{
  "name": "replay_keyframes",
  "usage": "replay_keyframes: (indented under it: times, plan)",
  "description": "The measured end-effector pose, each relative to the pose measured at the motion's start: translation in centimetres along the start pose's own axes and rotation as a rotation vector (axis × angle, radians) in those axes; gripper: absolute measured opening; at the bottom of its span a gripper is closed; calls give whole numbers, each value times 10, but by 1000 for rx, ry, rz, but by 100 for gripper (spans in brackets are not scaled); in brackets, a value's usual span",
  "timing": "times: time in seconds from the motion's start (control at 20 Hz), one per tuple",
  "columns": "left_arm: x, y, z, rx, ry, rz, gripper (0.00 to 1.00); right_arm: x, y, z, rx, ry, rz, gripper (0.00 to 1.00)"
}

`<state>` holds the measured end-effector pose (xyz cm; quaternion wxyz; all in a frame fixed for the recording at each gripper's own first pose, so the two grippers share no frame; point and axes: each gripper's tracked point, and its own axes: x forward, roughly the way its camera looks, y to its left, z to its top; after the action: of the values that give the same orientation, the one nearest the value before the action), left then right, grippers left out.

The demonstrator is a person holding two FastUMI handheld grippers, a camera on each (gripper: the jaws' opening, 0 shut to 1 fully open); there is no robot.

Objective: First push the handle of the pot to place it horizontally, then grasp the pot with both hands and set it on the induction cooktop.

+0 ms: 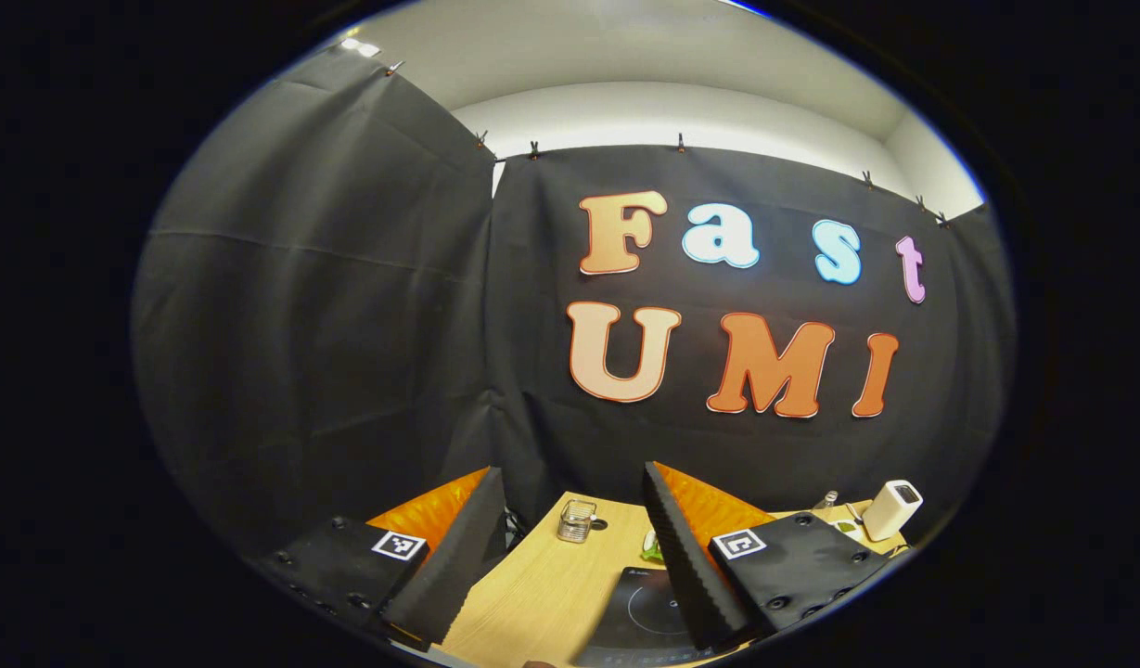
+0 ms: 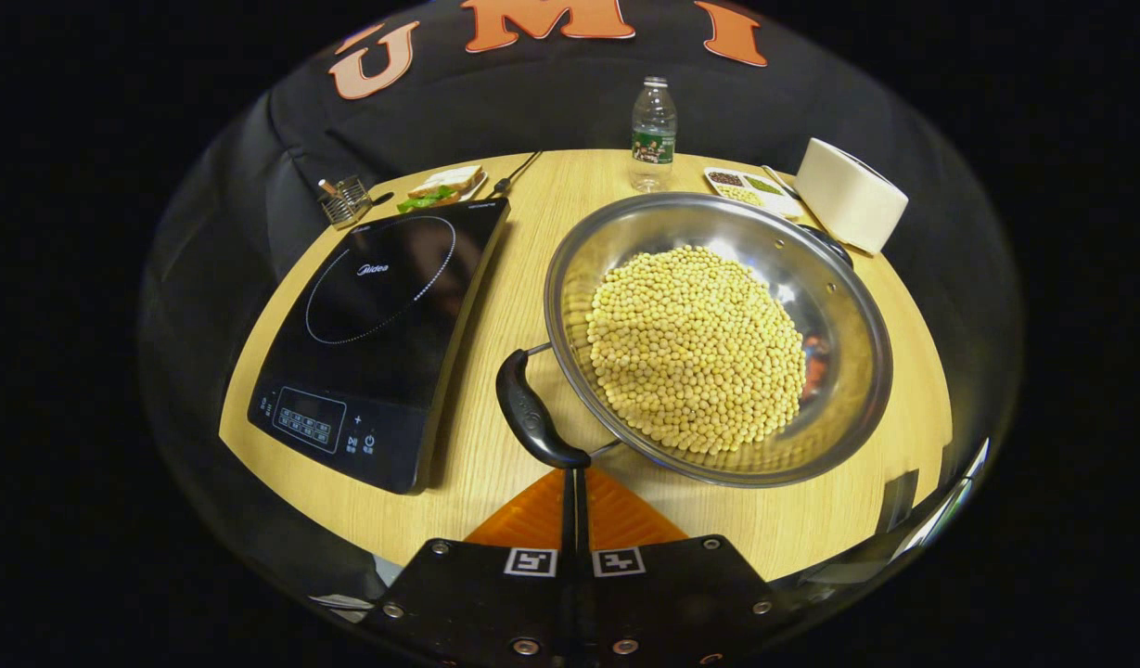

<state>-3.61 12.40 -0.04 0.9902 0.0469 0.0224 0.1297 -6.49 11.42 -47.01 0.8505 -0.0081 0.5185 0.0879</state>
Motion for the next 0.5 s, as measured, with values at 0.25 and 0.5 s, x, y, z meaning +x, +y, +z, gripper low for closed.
replay_keyframes:
  times: [0.25,0.5]
  plan:
    - [0,18,0,11,-5,35,97,12,17,18,-6,-3,22,0]
    - [5,32,-2,13,-2,58,97,22,30,32,50,5,57,0]
